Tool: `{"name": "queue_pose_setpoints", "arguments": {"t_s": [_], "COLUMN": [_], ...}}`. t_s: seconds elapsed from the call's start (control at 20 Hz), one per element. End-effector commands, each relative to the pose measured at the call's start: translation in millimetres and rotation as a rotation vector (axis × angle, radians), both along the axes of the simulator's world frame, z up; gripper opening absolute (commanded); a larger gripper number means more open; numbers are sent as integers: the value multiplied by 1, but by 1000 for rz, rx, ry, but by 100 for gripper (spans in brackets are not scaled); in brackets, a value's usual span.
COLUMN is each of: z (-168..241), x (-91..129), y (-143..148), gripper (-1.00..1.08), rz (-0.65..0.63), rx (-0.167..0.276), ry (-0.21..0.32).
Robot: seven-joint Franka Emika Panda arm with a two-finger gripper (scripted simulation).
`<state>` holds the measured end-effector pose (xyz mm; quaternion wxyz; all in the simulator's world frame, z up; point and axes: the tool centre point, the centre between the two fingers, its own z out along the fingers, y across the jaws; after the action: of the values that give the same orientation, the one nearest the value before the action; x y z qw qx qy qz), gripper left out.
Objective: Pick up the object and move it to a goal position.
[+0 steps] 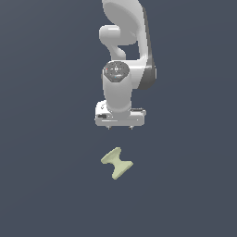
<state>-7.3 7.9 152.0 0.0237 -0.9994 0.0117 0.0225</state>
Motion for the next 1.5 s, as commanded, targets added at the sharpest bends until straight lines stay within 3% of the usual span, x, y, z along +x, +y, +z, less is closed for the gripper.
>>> {"name": "queue_pose_setpoints", "arguments": {"t_s": [0.0, 0.4, 0.8, 1.45], "z": [0, 19, 16, -14], "x": [0, 13, 17, 55], "y": [0, -2, -2, -5], "gripper": [100, 100, 100, 100], "rz": [0, -20, 4, 250], "rx": [0, 6, 3, -16], "ry": [0, -45, -46, -52]}}
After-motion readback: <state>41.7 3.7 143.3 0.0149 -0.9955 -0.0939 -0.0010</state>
